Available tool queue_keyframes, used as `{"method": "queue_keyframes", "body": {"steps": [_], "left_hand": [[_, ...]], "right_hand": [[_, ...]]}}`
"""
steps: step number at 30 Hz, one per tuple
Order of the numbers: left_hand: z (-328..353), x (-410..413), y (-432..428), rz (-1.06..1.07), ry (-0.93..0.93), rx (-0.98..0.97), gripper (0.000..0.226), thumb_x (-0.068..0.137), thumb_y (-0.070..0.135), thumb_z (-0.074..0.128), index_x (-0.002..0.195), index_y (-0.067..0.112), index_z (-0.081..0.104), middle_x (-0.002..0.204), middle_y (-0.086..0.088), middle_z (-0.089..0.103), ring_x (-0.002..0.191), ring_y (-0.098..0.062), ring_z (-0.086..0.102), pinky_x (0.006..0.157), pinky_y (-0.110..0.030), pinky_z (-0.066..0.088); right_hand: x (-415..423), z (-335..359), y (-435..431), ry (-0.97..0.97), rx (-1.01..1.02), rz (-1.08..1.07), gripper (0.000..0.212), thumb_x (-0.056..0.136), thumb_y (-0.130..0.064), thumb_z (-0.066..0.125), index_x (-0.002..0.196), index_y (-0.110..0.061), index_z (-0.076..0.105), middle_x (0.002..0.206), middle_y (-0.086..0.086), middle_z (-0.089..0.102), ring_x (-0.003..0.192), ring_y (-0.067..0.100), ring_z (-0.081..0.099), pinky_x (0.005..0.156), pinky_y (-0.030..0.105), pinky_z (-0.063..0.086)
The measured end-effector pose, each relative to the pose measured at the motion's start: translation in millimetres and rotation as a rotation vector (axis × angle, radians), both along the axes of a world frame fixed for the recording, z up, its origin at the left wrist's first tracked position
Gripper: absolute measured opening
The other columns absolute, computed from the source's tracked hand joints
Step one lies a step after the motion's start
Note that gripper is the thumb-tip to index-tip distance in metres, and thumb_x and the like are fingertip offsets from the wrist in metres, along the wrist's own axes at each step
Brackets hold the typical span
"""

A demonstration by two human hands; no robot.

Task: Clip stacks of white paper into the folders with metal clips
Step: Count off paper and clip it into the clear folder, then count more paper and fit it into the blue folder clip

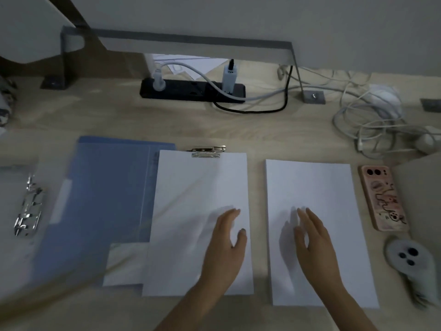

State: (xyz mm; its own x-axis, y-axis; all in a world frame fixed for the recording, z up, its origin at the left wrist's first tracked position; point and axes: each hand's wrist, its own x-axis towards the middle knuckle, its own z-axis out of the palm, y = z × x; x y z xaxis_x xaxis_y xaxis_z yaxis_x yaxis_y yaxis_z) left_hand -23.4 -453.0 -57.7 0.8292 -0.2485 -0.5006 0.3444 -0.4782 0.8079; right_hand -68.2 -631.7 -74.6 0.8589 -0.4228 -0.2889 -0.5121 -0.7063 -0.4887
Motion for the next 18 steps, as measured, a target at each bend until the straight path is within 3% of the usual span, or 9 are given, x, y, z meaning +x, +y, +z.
{"method": "queue_keyframes", "body": {"steps": [3,6,10,12,13,15,16,18], "left_hand": [[5.7,-5.1,-39.5,0.052,0.293,-0.153,0.043,0.096,0.019,0.043,0.138,0.027,0.034,0.143,0.009,0.037,0.13,-0.008,0.037,0.101,-0.019,0.032],[5.3,-0.9,-60.9,0.077,0.367,-0.132,0.037,0.095,0.019,0.043,0.131,0.021,0.037,0.129,0.003,0.045,0.095,-0.004,0.049,0.074,-0.014,0.039],[6.9,12.0,-75.6,0.218,0.42,-0.128,0.01,0.091,0.009,0.04,0.091,0.016,0.048,0.08,0.0,0.046,0.064,-0.007,0.041,0.055,-0.015,0.032],[4.4,16.8,-78.8,0.205,0.421,-0.103,0.02,0.088,0.007,0.04,0.071,0.018,0.042,0.068,0.001,0.04,0.058,-0.01,0.037,0.049,-0.016,0.028],[2.8,17.2,-80.4,0.189,0.417,-0.095,0.019,0.087,0.007,0.04,0.072,0.018,0.043,0.069,0.001,0.042,0.06,-0.011,0.04,0.05,-0.017,0.029],[2.7,15.0,-82.2,0.191,0.406,-0.089,0.014,0.089,0.01,0.041,0.092,0.016,0.053,0.088,-0.002,0.053,0.077,-0.015,0.049,0.057,-0.018,0.035],[1.1,12.3,-82.8,0.2,0.402,-0.101,0.019,0.091,0.013,0.041,0.104,0.015,0.054,0.101,-0.005,0.055,0.086,-0.017,0.052,0.064,-0.019,0.041],[-1.0,4.1,-81.6,0.222,0.398,-0.183,0.019,0.096,0.02,0.04,0.109,0.019,0.054,0.112,-0.011,0.058,0.098,-0.023,0.058,0.084,-0.031,0.051]], "right_hand": [[-6.6,-2.6,0.5,0.012,-0.001,0.031,0.043,0.095,-0.023,0.039,0.138,-0.016,0.041,0.149,0.007,0.036,0.137,0.023,0.033,0.109,0.028,0.021],[-10.3,-5.1,-0.6,0.02,-0.035,0.073,0.042,0.096,-0.023,0.037,0.137,-0.013,0.043,0.148,0.009,0.037,0.137,0.025,0.033,0.107,0.025,0.019],[-9.2,-4.7,-2.8,0.006,-0.001,0.067,0.04,0.097,-0.021,0.04,0.136,-0.011,0.044,0.147,0.01,0.039,0.136,0.026,0.035,0.106,0.026,0.021],[-7.7,-5.1,-4.4,0.003,0.032,0.052,0.041,0.096,-0.02,0.04,0.136,-0.012,0.044,0.148,0.008,0.038,0.137,0.024,0.035,0.106,0.024,0.021],[-6.7,-4.4,-5.2,0.004,0.053,0.034,0.041,0.096,-0.021,0.041,0.136,-0.013,0.044,0.148,0.008,0.038,0.136,0.023,0.035,0.107,0.024,0.022],[-3.7,-2.1,-6.3,0.006,0.099,-0.003,0.041,0.095,-0.025,0.043,0.135,-0.014,0.045,0.147,0.007,0.039,0.134,0.022,0.038,0.108,0.027,0.027],[-1.8,-0.2,-6.9,0.007,0.128,-0.02,0.042,0.094,-0.027,0.045,0.134,-0.015,0.047,0.146,0.006,0.04,0.133,0.022,0.04,0.108,0.029,0.03],[2.8,5.7,-7.1,0.001,0.202,-0.055,0.041,0.092,-0.033,0.049,0.131,-0.02,0.05,0.145,0.005,0.041,0.129,0.02,0.043,0.104,0.03,0.035]]}}
